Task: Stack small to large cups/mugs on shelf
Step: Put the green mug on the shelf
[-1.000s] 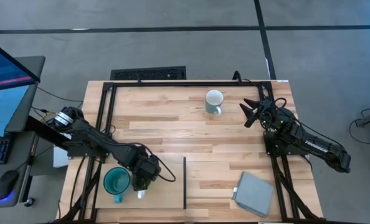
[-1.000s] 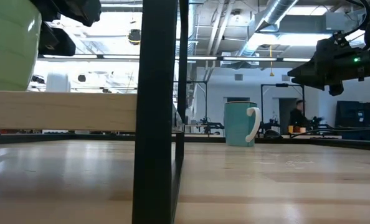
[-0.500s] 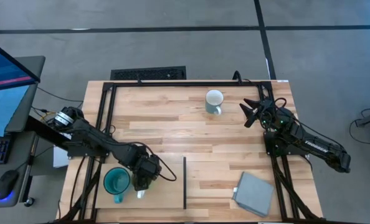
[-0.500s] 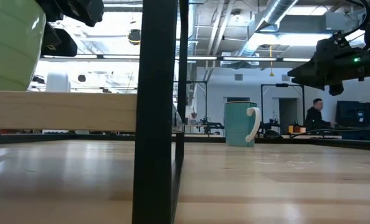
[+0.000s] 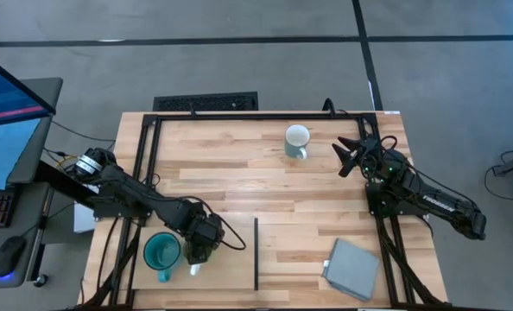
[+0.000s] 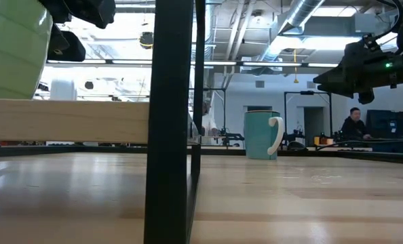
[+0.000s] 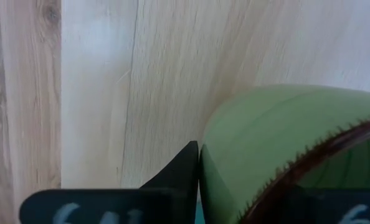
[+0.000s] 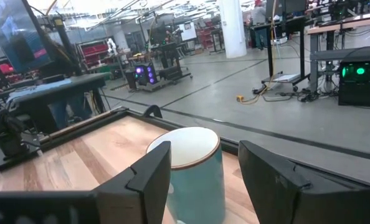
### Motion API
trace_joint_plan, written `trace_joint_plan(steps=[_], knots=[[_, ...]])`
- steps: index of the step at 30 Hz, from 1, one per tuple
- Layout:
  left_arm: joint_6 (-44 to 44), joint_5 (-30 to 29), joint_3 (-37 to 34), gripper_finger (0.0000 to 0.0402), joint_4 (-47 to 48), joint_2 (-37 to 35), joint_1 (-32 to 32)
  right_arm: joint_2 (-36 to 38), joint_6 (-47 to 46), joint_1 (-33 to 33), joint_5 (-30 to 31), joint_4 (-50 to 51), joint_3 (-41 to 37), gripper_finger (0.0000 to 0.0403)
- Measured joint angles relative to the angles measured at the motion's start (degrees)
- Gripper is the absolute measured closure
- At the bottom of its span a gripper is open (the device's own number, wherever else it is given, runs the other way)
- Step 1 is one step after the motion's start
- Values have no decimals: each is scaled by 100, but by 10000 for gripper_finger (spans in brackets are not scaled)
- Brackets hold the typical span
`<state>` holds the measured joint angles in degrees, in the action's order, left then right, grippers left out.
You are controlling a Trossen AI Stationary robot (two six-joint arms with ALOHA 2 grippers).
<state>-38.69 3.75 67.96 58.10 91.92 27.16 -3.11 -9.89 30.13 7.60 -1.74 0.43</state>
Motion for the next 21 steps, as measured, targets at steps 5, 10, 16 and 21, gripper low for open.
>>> trace_joint_plan(steps=[5, 10, 16, 21], knots=[[-5, -13, 0, 358, -125, 0, 0, 0, 85, 0, 0, 0, 0, 194], [-12, -11, 0, 358, -124, 0, 0, 0, 87, 0, 0, 0, 0, 194], [-146, 24, 0, 358, -111, 0, 0, 0, 87, 0, 0, 0, 0, 194], [-248, 146, 0, 358, -109, 0, 0, 0, 87, 0, 0, 0, 0, 194]])
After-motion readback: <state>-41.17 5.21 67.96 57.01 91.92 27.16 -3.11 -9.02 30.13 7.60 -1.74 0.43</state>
